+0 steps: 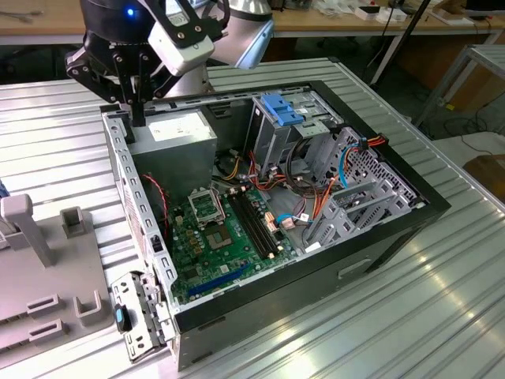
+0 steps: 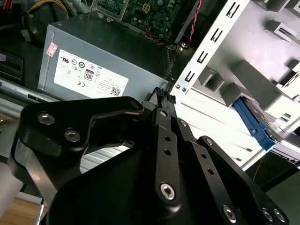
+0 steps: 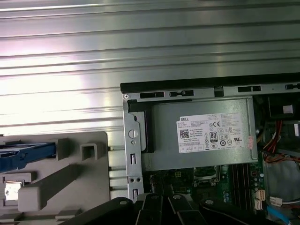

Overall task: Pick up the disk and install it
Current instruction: 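Reach for the disk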

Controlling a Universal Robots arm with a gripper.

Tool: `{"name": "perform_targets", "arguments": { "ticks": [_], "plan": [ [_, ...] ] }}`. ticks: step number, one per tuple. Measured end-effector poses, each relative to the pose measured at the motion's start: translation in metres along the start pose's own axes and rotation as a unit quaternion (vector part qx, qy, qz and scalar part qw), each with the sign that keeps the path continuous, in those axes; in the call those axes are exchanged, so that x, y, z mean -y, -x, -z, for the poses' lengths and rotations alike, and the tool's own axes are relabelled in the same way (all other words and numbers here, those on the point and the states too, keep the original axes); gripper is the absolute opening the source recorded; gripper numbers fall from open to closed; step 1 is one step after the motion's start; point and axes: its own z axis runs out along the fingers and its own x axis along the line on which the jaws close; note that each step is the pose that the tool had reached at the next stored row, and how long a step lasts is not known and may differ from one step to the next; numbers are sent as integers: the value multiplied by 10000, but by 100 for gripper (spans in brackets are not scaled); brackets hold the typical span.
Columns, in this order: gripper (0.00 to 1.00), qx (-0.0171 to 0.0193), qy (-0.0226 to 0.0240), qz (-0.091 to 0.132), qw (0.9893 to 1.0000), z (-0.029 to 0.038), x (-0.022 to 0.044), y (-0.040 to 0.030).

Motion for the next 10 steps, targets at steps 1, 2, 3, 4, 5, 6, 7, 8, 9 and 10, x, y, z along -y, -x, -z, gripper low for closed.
{"name": "perform_targets", "arguments": {
  "ticks": [1, 2, 3, 4, 5, 6, 7, 8, 9, 10],
  "plan": [
    [11, 0, 0, 0, 10000, 1, 1, -9],
    [11, 0, 0, 0, 10000, 0, 1, -17],
    [11, 0, 0, 0, 10000, 1, 2, -29],
    [11, 0, 0, 0, 10000, 1, 3, -36],
    [11, 0, 0, 0, 10000, 1, 3, -44],
    [11, 0, 0, 0, 10000, 1, 4, -54],
    [11, 0, 0, 0, 10000, 2, 5, -61],
    [11, 0, 0, 0, 10000, 2, 5, -72],
    [11, 0, 0, 0, 10000, 2, 6, -81],
    [11, 0, 0, 1, 10000, 3, 7, -90]
  ]
}}
